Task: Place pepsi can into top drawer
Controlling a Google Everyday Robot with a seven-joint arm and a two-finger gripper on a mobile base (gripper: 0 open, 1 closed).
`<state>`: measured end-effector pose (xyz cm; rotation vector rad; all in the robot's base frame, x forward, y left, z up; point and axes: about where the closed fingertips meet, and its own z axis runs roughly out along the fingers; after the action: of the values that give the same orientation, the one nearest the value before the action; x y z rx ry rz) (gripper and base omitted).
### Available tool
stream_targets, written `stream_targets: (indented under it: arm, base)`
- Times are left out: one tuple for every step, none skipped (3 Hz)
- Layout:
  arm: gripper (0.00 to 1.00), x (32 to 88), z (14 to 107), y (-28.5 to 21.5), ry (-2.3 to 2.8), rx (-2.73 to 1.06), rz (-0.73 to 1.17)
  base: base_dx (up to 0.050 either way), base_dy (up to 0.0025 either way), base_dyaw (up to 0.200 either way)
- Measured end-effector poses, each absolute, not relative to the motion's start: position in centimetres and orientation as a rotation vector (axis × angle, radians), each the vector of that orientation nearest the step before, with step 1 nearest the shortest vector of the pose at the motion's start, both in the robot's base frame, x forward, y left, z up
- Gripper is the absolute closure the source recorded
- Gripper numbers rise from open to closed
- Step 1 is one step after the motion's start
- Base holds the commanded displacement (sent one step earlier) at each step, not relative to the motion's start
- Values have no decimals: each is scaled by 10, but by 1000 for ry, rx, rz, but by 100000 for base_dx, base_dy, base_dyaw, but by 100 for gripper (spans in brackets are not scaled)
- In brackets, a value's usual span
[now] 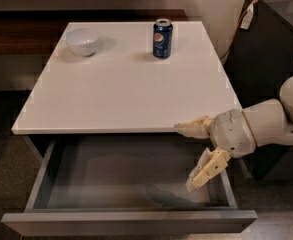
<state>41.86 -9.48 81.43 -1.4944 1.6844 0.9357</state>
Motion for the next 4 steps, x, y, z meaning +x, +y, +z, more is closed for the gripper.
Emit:
stream_targets:
  arm:
    - [0, 416, 836, -85, 1633, -1528, 929]
    - [0, 423, 876, -79, 1575, -1546, 909]
    - [0, 439, 895, -83, 1582, -1525, 904]
    - [0, 471, 903, -98, 1612, -1445, 901]
  base:
    - [0, 0, 0]
    - [0, 0, 0]
    - [0, 0, 0]
    - [0, 0, 0]
